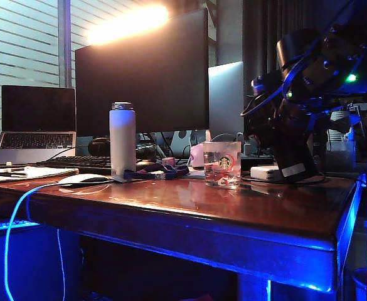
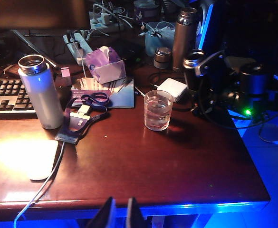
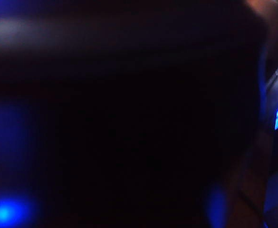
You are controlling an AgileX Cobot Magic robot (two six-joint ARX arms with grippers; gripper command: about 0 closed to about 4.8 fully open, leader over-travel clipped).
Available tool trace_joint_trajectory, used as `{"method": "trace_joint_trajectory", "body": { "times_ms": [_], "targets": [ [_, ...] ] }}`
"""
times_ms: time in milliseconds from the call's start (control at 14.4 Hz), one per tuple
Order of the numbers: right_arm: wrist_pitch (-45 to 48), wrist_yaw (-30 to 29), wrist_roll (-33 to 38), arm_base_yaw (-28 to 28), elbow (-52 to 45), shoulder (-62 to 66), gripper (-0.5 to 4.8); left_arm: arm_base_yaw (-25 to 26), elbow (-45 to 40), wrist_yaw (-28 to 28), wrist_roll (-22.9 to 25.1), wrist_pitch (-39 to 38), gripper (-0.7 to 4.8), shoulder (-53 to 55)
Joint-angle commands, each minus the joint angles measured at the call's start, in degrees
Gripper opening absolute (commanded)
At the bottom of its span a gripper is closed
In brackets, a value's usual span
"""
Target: Pick up the black thermos, pour a little water from inside into the glass cup, then place the black thermos back on the table.
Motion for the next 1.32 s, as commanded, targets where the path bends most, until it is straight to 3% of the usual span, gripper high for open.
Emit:
{"method": "trace_joint_trajectory", "body": {
  "times_ms": [70, 766, 1324],
  "targets": [
    [2.23, -0.59, -4.02, 0.04, 1.86, 0.33, 0.48, -0.02, 0.22, 0.28, -0.15, 0.76, 0.53, -0.13],
    [1.79, -2.54, -16.98, 0.57, 2.21, 2.47, 0.48, -1.36, 0.22, 0.26, -0.13, 0.76, 0.53, -0.13],
    [0.79, 0.09, -23.54, 0.68, 4.74, 3.45, 0.48, -1.36, 0.22, 0.26, -0.13, 0.74, 0.53, -0.13]
  ]
}}
